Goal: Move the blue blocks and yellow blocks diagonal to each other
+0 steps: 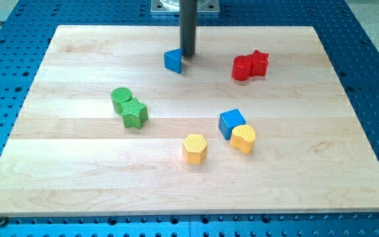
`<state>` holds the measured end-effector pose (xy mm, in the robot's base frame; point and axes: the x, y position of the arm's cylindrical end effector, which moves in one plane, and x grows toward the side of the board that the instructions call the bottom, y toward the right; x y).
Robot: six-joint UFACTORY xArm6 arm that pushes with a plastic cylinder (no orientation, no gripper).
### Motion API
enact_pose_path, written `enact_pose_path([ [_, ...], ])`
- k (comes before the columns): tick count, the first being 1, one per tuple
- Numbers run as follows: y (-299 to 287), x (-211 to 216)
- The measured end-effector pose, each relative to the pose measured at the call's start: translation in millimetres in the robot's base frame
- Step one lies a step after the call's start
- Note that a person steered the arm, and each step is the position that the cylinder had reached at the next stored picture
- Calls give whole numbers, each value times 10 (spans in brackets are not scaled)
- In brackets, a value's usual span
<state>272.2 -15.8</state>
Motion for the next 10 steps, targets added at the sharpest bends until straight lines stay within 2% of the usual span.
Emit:
enact_pose_path([
  [1,-302,389],
  [2,134,1065],
  [3,-22,527],
  [7,1256,1750],
  [8,1747,1773],
  [9,1734,2280],
  [10,1074,2455],
])
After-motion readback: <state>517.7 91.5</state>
